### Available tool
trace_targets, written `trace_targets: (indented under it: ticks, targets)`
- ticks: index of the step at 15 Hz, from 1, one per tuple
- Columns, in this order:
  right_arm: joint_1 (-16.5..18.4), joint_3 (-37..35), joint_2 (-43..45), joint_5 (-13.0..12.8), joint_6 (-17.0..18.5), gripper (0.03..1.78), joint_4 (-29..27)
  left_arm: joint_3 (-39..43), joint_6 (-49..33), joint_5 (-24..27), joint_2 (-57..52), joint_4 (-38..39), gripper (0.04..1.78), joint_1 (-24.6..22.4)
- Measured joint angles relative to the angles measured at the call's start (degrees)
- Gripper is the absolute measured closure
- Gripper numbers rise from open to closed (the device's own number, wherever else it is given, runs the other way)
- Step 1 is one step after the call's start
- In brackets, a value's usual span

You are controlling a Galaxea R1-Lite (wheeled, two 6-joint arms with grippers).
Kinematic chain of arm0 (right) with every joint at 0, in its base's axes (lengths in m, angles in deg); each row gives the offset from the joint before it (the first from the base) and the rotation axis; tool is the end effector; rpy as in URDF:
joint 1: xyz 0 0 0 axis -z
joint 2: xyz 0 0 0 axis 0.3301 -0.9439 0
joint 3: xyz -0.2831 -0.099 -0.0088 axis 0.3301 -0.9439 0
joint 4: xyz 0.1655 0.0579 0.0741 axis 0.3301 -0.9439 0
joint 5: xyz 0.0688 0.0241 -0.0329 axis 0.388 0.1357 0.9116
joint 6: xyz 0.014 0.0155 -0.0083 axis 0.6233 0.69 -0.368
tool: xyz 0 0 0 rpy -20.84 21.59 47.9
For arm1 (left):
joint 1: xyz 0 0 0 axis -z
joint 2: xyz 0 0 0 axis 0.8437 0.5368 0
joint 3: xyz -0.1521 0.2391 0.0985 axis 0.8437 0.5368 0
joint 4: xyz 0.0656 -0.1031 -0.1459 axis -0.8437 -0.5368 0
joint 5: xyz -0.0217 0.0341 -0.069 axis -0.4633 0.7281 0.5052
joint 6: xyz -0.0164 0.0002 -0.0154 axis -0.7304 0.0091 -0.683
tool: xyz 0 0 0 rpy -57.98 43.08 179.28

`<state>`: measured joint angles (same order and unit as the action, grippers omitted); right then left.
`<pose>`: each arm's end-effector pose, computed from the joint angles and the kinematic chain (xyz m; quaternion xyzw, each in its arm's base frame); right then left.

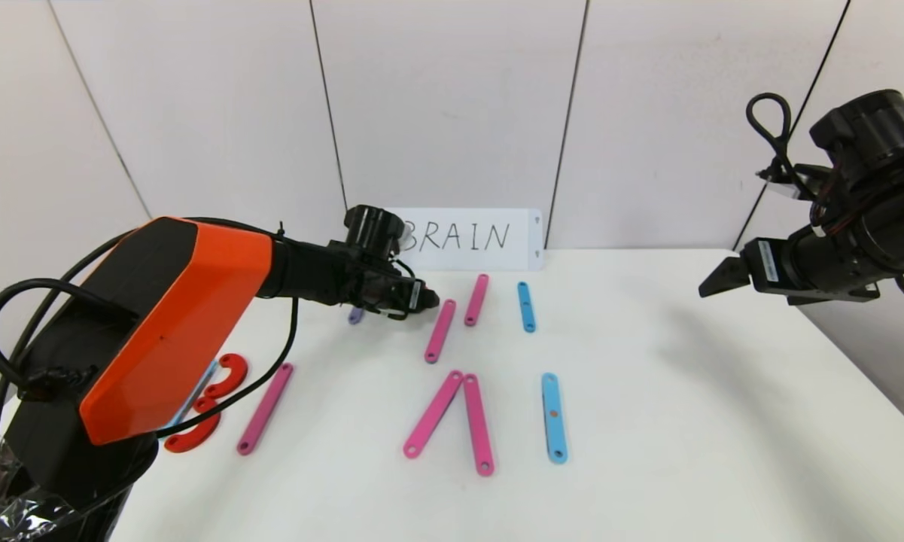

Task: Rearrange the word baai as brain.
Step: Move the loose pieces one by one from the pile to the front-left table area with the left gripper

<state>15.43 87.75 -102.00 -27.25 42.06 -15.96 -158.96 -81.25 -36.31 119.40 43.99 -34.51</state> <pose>0.3007 0.0200 0.2404 0.0579 0.4577 -0.0158 0.8871 0.4546 -0.1937 0.1025 0.0149 0.3192 -0.1855 0.9292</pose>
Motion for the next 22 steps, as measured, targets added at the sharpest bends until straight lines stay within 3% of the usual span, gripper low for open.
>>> trace_targets:
  ticks: [6,12,15,22]
  targets:
    - [0.0,0.0,0.0,0.0,0.0,0.07,0.2,-5.8,2.4,-0.3,2.3,-5.3,0.09,0.1]
    - [-0.1,-0.3,0.0,-0.2,0.0,0.07,1.2,-6.4,2.7,-2.7,2.5,-5.8,0.09,0.6]
    - [-0.2,-0.3,-0.1,-0.2,0.0,0.07,1.2,-7.4,2.5,-3.9,1.6,-10.3,0.09,1.0]
    - [-0.7,-0.5,-0.1,-0.2,0.0,0.07,1.2,-9.1,1.7,-4.0,0.9,-7.2,0.09,2.9]
